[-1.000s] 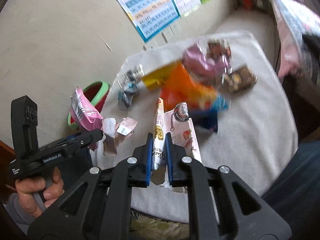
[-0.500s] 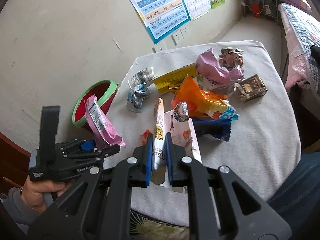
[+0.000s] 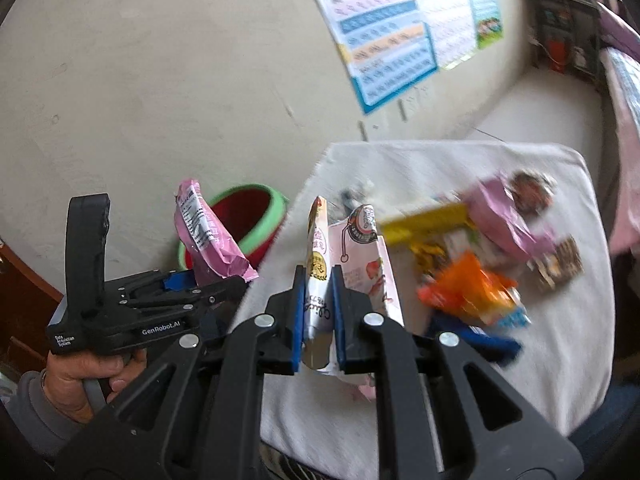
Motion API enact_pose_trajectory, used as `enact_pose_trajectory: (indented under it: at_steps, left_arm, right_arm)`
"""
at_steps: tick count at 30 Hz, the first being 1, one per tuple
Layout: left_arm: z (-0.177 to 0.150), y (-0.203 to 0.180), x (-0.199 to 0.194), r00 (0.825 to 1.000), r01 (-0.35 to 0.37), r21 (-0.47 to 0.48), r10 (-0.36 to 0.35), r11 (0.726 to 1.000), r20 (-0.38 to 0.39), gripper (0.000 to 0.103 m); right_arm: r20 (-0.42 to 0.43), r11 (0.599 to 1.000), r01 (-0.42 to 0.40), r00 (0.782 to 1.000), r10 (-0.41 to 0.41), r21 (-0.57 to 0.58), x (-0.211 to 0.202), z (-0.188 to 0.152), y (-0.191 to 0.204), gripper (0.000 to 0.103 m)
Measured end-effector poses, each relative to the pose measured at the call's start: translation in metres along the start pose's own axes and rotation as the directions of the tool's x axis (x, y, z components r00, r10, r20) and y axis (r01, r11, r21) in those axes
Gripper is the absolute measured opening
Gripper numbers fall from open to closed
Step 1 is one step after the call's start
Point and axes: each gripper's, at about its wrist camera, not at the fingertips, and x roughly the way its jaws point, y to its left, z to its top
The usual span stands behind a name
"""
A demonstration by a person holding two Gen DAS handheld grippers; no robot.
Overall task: Collect trash
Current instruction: 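Carry both items to the red bucket while the left gripper releases the pink bag inside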
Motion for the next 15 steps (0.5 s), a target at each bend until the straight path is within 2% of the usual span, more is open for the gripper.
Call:
enact_pose_trajectory:
  at_steps: [8, 15]
  left_arm:
    - [0.017, 0.07, -0.024, 0.997, -0.044, -0.103, 0.05, 0.994, 0.053, 0.05]
    - [0.017, 0.129, -0.038, 0.996, -0.042, -0.174, 0.055, 0.984, 0.071, 0.05]
  right_arm:
    - [-0.023, 0.99, -0.087, 0.996, 0.085, -0.109, 0.045, 0.041, 0.06, 0.013]
    - [-0.083, 0.966, -0.158, 0.986, 0.143, -0.205, 0.091, 0.073, 0.103, 0.013]
